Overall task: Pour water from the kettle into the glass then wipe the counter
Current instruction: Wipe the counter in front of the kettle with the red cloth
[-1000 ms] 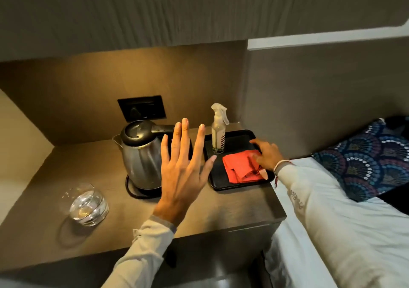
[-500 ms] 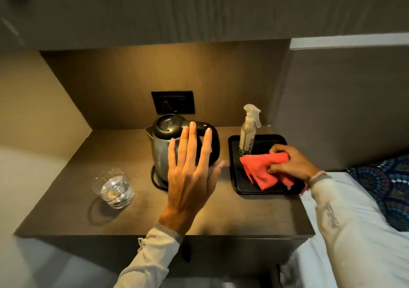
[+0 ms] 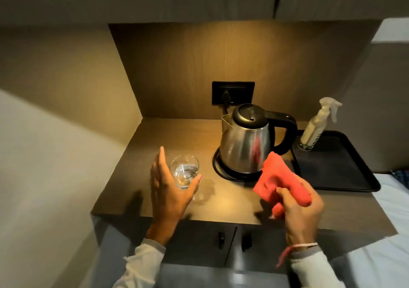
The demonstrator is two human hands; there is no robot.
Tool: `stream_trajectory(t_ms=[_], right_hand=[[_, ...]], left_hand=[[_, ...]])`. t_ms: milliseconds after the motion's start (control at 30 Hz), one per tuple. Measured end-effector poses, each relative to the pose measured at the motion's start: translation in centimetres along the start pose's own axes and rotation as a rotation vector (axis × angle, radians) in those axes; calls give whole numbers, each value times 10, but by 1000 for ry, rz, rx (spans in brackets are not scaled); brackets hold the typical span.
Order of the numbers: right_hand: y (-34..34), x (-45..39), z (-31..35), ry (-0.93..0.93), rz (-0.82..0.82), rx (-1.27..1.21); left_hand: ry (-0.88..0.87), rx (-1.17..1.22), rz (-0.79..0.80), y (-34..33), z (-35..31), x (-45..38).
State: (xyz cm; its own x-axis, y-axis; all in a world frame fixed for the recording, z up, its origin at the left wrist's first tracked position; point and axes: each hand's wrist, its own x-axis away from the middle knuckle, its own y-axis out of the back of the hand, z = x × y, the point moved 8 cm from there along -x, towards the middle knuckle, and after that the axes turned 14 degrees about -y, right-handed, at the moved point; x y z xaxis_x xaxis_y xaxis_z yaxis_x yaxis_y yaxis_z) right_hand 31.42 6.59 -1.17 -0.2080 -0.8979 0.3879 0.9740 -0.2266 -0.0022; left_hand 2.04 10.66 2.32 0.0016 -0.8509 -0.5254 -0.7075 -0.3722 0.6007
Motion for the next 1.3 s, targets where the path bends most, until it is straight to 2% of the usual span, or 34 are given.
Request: stream_trajectory(t_ms=[33,67,100,167,267,300,500,600,700,767,867,933,1000,1067,1167,1300], right_hand=[[-2,14,7,159,-275,228],[-1,28,5,248,-521,330],[-8,38,-7,313,-583,445],[-41,38,-21,302,-516,730],[-64,27,-43,156,-464,933],[-67,28,-48,158,-479,974],[-97,33,-54,130,-570,991],[-135,24,-56,56,-528,999],[-189,0,-51,-5,-409,983],[-237,-14,-49,72,-295,1029],[-287,-7,-54,302,-93,1102],[-282,9,-60,457,23,1116],[-251,18,-61,556,41,1121],[-201,17,-56,526,-80,1124],[-121,14,-49,382,-347,1158],[-93,31,-50,323,-555,1156]], left_hand=[[108,119,46,-7,17,2],[179,209,97,-15,30,5],[217,267,144,-24,39,6],[239,312,199,-37,47,8],[267,388,178,-45,53,4],[262,396,177,-44,55,1],[174,401,124,-5,76,-12],[134,399,79,26,85,-26],[122,365,30,55,97,-36],[112,322,-1,73,104,-40],[72,294,-36,90,108,-47],[52,316,-43,92,106,-50],[63,351,-46,90,105,-51],[71,369,-29,82,100,-51],[91,444,22,58,93,-46],[90,531,56,27,86,-40]])
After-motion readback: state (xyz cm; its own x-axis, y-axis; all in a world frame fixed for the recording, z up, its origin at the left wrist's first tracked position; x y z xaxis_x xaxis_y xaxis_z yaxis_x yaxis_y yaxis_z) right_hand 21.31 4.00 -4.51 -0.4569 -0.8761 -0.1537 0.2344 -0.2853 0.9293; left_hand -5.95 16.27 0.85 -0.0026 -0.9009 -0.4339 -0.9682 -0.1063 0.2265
